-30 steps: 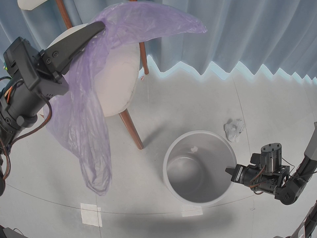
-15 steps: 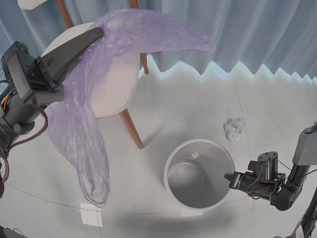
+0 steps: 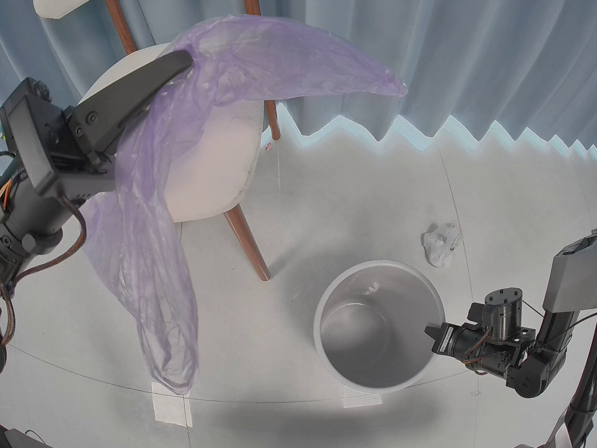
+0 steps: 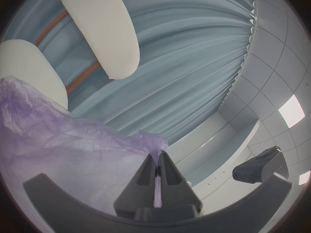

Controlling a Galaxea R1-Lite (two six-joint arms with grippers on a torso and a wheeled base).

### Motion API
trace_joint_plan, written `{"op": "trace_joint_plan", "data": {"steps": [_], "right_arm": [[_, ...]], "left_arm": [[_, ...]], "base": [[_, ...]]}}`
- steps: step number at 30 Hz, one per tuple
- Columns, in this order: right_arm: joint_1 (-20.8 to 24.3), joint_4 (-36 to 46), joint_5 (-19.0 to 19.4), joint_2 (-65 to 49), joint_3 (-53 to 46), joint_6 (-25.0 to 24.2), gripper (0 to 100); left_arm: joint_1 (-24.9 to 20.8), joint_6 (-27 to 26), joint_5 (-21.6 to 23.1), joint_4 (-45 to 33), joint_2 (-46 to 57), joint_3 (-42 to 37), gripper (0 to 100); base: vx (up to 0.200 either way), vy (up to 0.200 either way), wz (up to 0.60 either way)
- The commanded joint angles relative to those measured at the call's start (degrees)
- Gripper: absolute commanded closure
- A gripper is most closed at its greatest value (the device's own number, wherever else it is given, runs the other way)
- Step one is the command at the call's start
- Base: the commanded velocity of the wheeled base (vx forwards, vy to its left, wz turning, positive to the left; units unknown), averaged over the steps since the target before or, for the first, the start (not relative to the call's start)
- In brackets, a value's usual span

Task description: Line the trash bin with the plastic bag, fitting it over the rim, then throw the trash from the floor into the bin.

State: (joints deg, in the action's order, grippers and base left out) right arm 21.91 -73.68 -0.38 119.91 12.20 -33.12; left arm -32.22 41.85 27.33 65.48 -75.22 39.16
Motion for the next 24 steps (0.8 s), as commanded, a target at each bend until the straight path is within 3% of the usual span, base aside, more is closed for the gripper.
{"op": "trace_joint_plan", "data": {"steps": [1,9,22,23,24], "right_arm": [[-0.29,-2.35,-0.24,3.93,-0.16,0.51,100],[-0.29,-11.13,-1.29,7.8,-2.45,1.22,100],[-0.29,-11.93,-1.2,7.97,-3.5,1.04,100],[-0.29,-11.93,-1.2,7.89,-3.5,0.95,0],[-0.29,-12.01,-1.2,7.8,-3.41,0.78,0]], "left_arm": [[-0.12,-0.01,0.0,0.0,0.16,-0.13,100],[-0.12,0.07,0.0,0.0,0.42,-0.13,100],[-0.12,-0.01,0.0,0.0,0.42,-0.13,100],[-0.21,-0.01,0.0,0.0,0.42,-0.22,100],[-0.21,0.07,0.0,0.0,0.51,-0.22,100]], "base": [[0.0,0.0,0.0],[0.0,0.0,0.0],[0.0,0.0,0.0],[0.0,0.0,0.0],[0.0,0.0,0.0]]}}
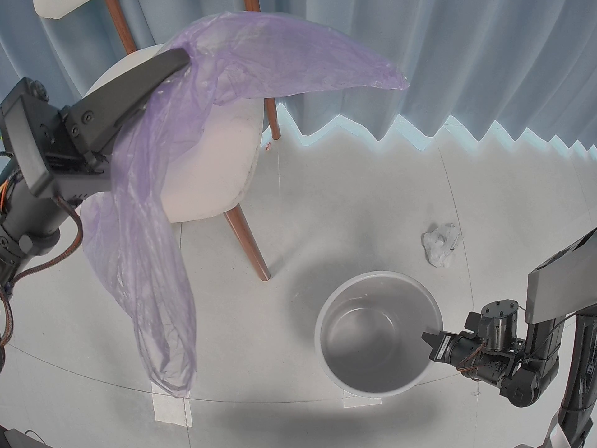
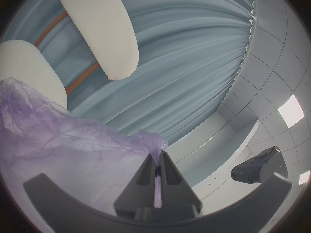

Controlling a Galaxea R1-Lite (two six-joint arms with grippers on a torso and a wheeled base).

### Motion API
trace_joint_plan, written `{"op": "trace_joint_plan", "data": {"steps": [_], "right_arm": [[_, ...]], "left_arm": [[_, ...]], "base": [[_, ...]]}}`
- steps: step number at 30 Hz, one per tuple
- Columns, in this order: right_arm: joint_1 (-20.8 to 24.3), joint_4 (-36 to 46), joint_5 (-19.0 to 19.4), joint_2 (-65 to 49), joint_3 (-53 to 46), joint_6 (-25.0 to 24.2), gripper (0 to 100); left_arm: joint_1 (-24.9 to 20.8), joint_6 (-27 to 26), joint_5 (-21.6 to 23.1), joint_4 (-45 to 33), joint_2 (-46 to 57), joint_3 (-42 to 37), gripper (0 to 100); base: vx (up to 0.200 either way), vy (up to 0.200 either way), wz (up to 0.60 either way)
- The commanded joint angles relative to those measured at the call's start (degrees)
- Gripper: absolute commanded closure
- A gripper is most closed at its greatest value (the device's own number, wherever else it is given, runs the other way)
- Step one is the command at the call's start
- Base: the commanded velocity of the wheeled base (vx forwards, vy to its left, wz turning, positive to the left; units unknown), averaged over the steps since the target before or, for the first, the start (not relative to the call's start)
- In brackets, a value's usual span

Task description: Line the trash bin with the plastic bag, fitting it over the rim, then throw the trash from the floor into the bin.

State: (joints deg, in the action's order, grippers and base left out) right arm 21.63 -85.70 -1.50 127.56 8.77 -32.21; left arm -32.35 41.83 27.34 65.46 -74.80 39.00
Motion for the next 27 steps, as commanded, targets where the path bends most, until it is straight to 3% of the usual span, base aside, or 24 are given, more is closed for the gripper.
{"op": "trace_joint_plan", "data": {"steps": [1,12,21,27], "right_arm": [[-0.01,-0.08,-0.08,0.05,0.02,-0.22,0],[0.35,-4.21,1.15,-3.11,-3.67,-3.74,0],[-0.09,-4.3,1.68,-7.42,-8.77,-1.98,0],[-3.34,-4.21,1.15,-9.61,-8.77,-1.45,0]], "left_arm": [[-0.08,0.01,-0.01,0.02,0.09,-0.06,100],[-0.08,0.1,-0.01,0.02,0.36,-0.15,100],[-0.08,0.01,0.08,0.02,0.36,-0.41,100],[-0.52,0.01,0.25,0.02,0.45,-0.94,100]], "base": [[0.0,0.0,0.0],[0.0,0.0,0.0],[0.0,0.0,0.0],[0.0,0.0,0.0]]}}
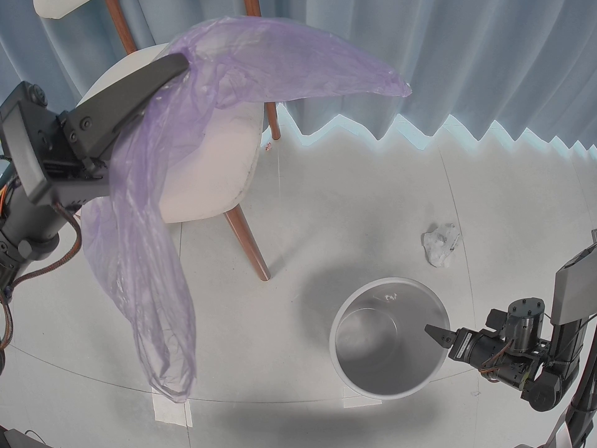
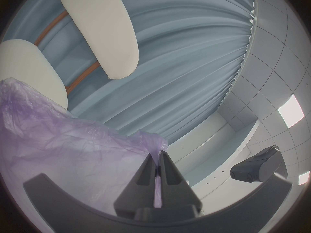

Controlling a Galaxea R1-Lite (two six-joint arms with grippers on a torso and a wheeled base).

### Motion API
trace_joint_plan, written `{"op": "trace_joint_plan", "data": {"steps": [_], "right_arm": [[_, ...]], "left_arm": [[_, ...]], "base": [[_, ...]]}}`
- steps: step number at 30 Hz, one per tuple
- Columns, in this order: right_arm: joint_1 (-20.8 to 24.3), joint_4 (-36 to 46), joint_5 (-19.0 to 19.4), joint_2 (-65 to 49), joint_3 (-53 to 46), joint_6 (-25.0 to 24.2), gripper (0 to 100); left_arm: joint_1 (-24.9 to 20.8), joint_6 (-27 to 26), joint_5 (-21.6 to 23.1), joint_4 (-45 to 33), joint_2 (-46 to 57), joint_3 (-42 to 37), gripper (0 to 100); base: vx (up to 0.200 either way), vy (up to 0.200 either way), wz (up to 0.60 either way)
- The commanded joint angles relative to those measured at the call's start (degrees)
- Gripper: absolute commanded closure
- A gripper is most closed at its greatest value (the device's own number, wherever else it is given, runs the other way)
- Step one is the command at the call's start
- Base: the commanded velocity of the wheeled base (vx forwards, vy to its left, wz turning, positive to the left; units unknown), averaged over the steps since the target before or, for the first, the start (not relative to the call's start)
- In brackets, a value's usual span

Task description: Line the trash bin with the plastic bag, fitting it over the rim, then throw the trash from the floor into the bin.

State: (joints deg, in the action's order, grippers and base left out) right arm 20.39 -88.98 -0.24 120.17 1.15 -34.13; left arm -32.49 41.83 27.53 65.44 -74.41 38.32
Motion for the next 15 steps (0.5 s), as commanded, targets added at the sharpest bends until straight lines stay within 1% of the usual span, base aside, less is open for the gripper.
{"op": "trace_joint_plan", "data": {"steps": [1,3,6,8,10,11,12,14,15], "right_arm": [[-2.64,-0.93,-0.11,-2.49,-1.15,1.26,0],[-3.26,-1.02,0.07,-3.28,-0.71,1.97,0],[-3.78,-1.02,0.33,-5.74,-0.09,1.61,0],[-5.72,-0.93,1.39,-11.54,2.81,1.53,0],[-6.24,-0.76,1.65,-13.83,3.86,1.53,0],[-6.77,-0.14,1.65,-16.9,5.18,1.53,0],[-6.77,-0.05,1.65,-17.17,5.27,1.53,0],[-6.95,5.13,1.74,-23.76,8.52,1.53,0],[-6.95,9.17,1.83,-26.84,10.46,1.53,0]], "left_arm": [[-0.56,0.01,0.42,0.04,0.06,-0.35,100],[-0.56,0.01,0.95,0.04,0.14,-0.35,100],[-0.56,0.01,1.04,0.04,0.32,-0.35,100],[-0.56,0.1,1.13,0.04,0.76,-0.35,100],[-0.56,0.01,1.13,0.04,0.85,-0.43,100],[-0.56,0.01,1.21,0.04,0.85,-0.61,100],[-0.56,0.01,1.21,0.04,0.85,-0.61,100],[-0.56,0.01,1.21,0.04,0.85,-0.61,100],[-0.56,0.01,1.21,0.04,0.85,-0.61,100]], "base": [[0.0,0.0,0.0],[0.0,0.0,0.0],[0.0,0.0,0.0],[0.0,0.0,0.0],[0.0,0.0,0.0],[0.0,0.0,0.0],[0.0,0.0,0.0],[0.0,0.0,0.0],[0.0,0.0,0.0]]}}
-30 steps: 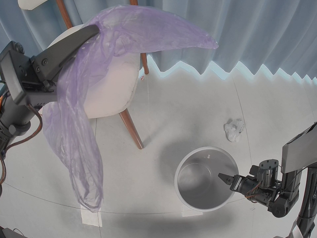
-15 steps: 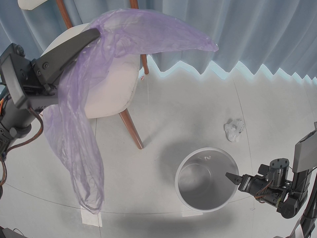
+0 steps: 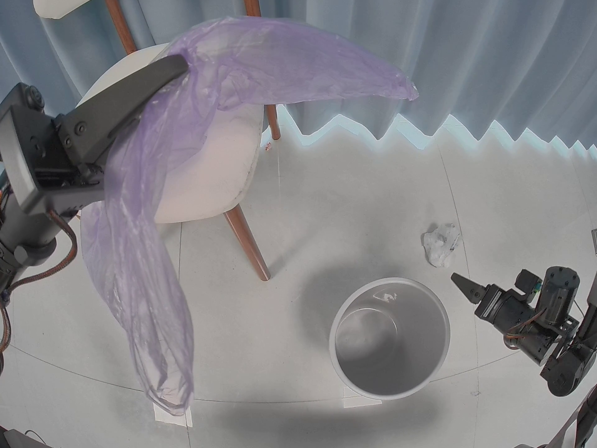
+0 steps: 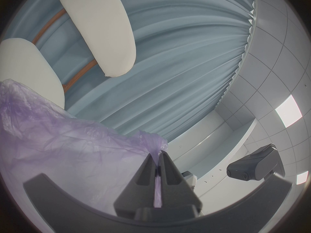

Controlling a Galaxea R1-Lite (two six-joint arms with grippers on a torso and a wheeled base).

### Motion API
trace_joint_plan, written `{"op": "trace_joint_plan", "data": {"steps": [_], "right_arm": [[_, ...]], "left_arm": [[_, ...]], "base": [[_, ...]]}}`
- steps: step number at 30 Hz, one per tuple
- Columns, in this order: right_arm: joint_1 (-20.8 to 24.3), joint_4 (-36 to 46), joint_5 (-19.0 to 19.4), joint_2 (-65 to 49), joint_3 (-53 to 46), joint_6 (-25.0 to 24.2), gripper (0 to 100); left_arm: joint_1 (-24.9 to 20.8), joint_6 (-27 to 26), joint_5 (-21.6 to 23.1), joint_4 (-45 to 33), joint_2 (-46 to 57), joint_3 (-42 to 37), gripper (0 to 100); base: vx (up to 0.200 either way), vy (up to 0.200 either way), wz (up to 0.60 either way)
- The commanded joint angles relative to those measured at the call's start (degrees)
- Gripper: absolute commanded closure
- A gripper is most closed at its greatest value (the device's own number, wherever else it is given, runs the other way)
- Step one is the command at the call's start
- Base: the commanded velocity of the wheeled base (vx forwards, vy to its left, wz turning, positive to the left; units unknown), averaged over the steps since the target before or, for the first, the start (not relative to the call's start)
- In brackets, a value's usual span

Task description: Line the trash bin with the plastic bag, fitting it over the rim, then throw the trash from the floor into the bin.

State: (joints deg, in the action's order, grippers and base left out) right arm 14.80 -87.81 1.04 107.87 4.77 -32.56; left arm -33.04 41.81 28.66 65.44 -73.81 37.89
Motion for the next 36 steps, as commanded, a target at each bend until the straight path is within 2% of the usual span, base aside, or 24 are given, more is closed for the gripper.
{"op": "trace_joint_plan", "data": {"steps": [1,3,6,7,8,10,13,28,36], "right_arm": [[-1.35,12.93,0.55,-17.96,9.12,-0.13,0],[-1.26,24.79,0.9,-24.55,14.13,-1.01,0],[-0.82,45.09,4.94,-34.13,23.18,-4.88,0],[-0.82,46.06,5.2,-34.57,23.62,-5.14,0],[-0.65,57.57,9.16,-39.06,28.63,-7.69,0],[-0.65,66.01,13.73,-41.96,32.32,-8.66,0],[-0.74,68.82,16.63,-43.19,34.17,-8.57,0],[0.85,69.09,17.07,-46.18,29.86,-5.67,0],[4.45,69.09,15.31,-46.53,28.37,-3.91,0]], "left_arm": [[-0.01,0.02,0.08,0.04,0.25,-0.18,100],[-0.01,0.02,0.08,0.04,0.25,-0.18,100],[-0.01,0.02,0.08,0.04,0.25,-0.27,100],[-0.01,0.02,0.08,0.04,0.25,-0.27,100],[-0.01,0.02,0.08,0.04,0.25,-0.27,100],[-0.01,0.02,0.08,0.04,0.25,-0.27,100],[-0.01,0.2,-0.01,-0.14,0.07,-0.27,100],[0.34,0.29,-0.62,-0.05,0.16,-0.18,100],[0.08,0.2,-0.54,-0.05,0.16,-0.27,100]], "base": [[0.0,0.0,0.0],[0.0,0.0,0.0],[0.0,0.0,0.0],[0.0,0.0,0.0],[0.0,0.0,0.0],[0.0,0.0,0.0],[0.0,0.0,0.0],[0.0,0.0,0.0],[-0.2,0.0,0.0]]}}
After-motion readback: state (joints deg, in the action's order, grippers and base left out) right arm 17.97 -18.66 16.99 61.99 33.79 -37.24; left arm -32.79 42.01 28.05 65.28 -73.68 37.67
